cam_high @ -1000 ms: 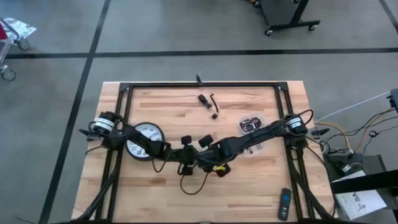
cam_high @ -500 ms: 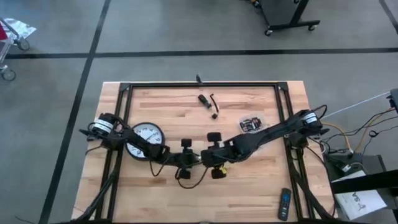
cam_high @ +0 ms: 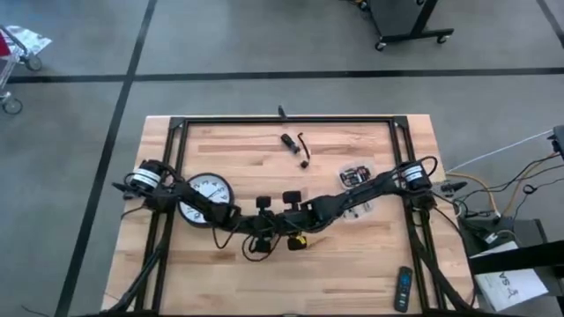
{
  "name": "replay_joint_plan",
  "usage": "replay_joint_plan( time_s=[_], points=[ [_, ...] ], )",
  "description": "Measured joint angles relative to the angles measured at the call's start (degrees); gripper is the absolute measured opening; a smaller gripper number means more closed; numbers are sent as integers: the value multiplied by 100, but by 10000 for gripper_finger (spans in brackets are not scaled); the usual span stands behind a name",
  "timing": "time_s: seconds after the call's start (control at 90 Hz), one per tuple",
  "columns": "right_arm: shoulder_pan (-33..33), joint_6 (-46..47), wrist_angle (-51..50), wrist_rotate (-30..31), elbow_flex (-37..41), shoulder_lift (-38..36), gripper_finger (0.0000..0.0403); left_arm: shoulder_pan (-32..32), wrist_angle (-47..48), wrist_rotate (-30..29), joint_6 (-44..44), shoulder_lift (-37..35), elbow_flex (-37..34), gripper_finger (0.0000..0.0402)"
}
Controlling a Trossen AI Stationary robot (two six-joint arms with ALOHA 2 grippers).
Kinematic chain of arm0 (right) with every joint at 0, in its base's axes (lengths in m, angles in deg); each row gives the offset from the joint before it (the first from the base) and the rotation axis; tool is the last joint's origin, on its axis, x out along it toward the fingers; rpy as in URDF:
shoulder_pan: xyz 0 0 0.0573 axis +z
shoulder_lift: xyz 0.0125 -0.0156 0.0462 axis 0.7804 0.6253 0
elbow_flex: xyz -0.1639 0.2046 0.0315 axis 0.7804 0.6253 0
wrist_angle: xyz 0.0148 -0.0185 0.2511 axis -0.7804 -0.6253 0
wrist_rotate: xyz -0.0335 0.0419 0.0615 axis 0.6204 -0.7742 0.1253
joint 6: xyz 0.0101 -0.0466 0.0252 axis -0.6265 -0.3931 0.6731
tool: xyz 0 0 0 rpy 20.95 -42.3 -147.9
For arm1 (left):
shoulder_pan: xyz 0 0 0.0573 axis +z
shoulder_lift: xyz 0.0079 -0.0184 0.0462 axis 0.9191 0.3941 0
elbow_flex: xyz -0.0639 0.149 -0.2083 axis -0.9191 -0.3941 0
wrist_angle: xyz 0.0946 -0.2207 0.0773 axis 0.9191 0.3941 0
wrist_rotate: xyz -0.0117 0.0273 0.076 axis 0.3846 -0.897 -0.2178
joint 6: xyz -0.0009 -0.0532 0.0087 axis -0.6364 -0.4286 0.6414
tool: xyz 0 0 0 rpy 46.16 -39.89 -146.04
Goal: Insert battery
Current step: Insert the silver battery into the white flashlight battery holder
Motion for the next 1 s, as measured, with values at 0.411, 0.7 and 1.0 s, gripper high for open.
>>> replay_joint_plan(
  time_s=[0.411, 0.7, 1.0],
  points=[
    [-28, -48, 241, 45, 4, 311, 2, -9, 8, -46, -162, 0, -26, 82],
    [-31, -142, 235, -23, 18, 203, 2, -7, 8, -39, -139, 0, -26, 82],
    [-32, -28, 755, -4, 703, -794, 0, 0, -182, 39, -165, 0, -122, 82]
  ],
)
